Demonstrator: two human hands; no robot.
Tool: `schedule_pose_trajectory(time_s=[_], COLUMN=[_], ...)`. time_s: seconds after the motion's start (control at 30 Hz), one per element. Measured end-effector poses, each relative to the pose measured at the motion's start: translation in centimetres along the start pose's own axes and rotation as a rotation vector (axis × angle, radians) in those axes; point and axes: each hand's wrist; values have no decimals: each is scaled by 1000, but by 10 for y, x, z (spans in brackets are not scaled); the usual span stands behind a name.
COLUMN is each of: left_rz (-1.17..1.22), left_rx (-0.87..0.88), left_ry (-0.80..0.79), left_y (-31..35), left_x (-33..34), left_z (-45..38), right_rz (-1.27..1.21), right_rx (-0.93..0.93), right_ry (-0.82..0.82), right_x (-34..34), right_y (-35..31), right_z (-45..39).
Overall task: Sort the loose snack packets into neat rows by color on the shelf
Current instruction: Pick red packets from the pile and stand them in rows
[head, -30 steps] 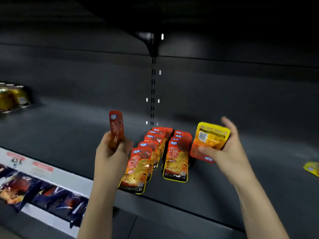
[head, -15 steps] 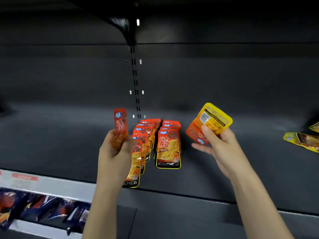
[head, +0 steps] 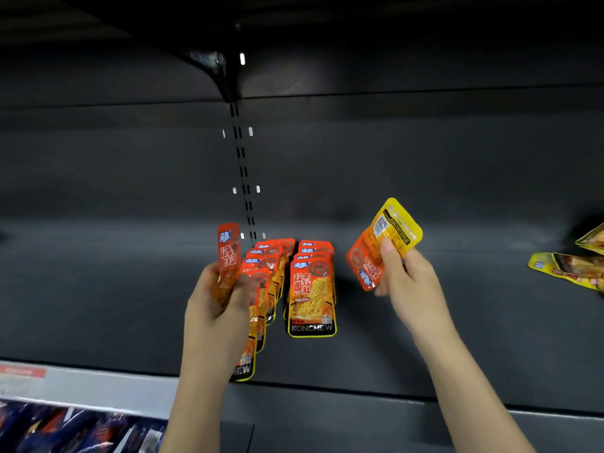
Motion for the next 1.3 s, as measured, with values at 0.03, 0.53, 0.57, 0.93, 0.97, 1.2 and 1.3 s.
schedule_pose_trajectory(time_s=[0.03, 0.53, 0.57, 0.93, 0.97, 1.2, 1.3], left_rz=[4, 5, 7, 70, 74, 121, 139], left_rx=[1, 32, 27, -63, -61, -92, -128], left_ry=[-5, -44, -42, -102, -108, -141, -175], left_y=[1, -1, -1, 5, 5, 5, 7], left_x=[2, 5, 5, -5, -7, -16, -14], left_z=[0, -9, -10, -5, -4, -11, -11], right_rz=[-25, -186, -188, 116, 165, 436, 497], right_rx=[6, -3, 18, 28, 15, -66, -126], right_ry=[-24, -72, -78, -460, -480, -562, -555], right_x=[0, -4, -4, 23, 25, 33, 38], right_y=[1, -1, 1, -4, -5, -1, 1], right_z=[-1, 2, 2, 13, 13, 16, 17])
Point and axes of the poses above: each hand's wrist, its own z-axis away from the middle knuckle, its own x-axis out of the palm, y = z × x, and after that the axes turned 3 degrees about y, right-handed
